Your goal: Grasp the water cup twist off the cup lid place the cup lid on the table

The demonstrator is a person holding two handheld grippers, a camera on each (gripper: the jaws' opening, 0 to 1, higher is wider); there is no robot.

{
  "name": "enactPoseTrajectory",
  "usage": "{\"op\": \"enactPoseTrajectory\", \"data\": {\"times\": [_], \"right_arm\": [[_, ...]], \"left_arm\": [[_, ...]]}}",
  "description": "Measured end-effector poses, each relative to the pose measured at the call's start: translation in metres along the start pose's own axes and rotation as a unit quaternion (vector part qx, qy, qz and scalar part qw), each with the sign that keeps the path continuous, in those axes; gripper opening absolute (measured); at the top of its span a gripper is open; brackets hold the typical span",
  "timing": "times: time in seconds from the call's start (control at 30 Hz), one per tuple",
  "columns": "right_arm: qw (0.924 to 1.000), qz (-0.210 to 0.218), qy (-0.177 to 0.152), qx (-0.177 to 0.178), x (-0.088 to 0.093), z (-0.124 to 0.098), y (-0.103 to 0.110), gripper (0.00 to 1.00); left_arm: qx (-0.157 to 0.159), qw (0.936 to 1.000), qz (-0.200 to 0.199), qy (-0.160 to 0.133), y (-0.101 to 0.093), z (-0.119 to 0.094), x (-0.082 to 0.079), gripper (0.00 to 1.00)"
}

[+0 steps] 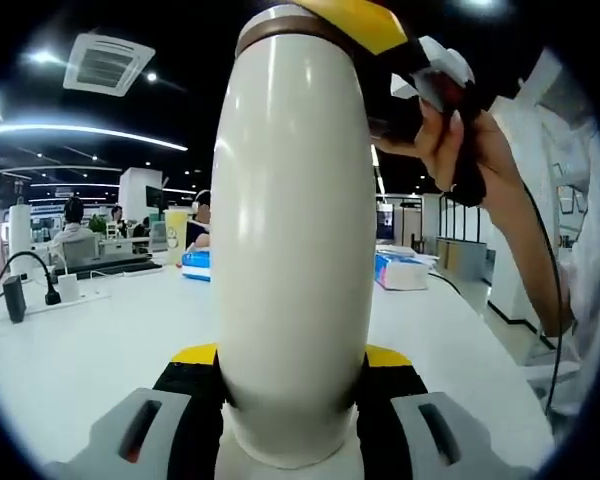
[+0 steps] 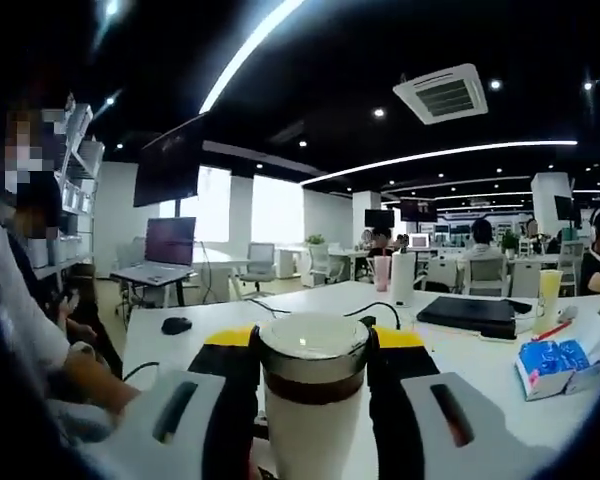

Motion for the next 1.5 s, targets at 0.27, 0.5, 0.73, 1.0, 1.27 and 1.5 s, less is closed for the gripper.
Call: {"op": "enactPoseTrajectory", "data": {"times": [0.27,0.5,0.73,1.0,1.27,1.5], "right_arm": [[0.9985,-0.002,-0.001,-0.055,0.001,-0.001,-0.006,0.44],[0.9934,0.002,0.000,-0.114,0.001,0.002,-0.015,0.44],[0.9869,0.000,0.009,-0.161,0.001,0.003,-0.020,0.44],[0.9770,0.000,0.013,-0.213,0.001,0.006,-0.025,0.44],[0.9677,-0.004,0.023,-0.251,-0.001,0.008,-0.031,0.44],[0.9663,-0.010,0.031,-0.255,-0.002,0.007,-0.029,0.45]], "left_arm": [[0.000,1.0000,0.004,0.000,0.000,0.000,0.000,0.52],[0.000,1.0000,0.003,0.000,0.000,0.000,0.001,0.52],[0.001,1.0000,0.004,0.000,0.000,0.000,0.001,0.52],[0.000,1.0000,0.002,0.001,0.000,0.000,0.001,0.52],[0.001,1.0000,0.003,0.001,0.000,0.000,0.001,0.52],[0.001,1.0000,0.003,0.001,0.000,0.000,0.001,0.52]]}}
Point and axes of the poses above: the point that each gripper's makers call its tool centre point, and the gripper's own axes: z roughly forward along the fingers, y roughly to its left, x roughly out of its underside, the point moved 8 cm from there along -z, roughly backward along the fingers, and after that the axes turned 2 degrees about -z, right-handed, at the moved point
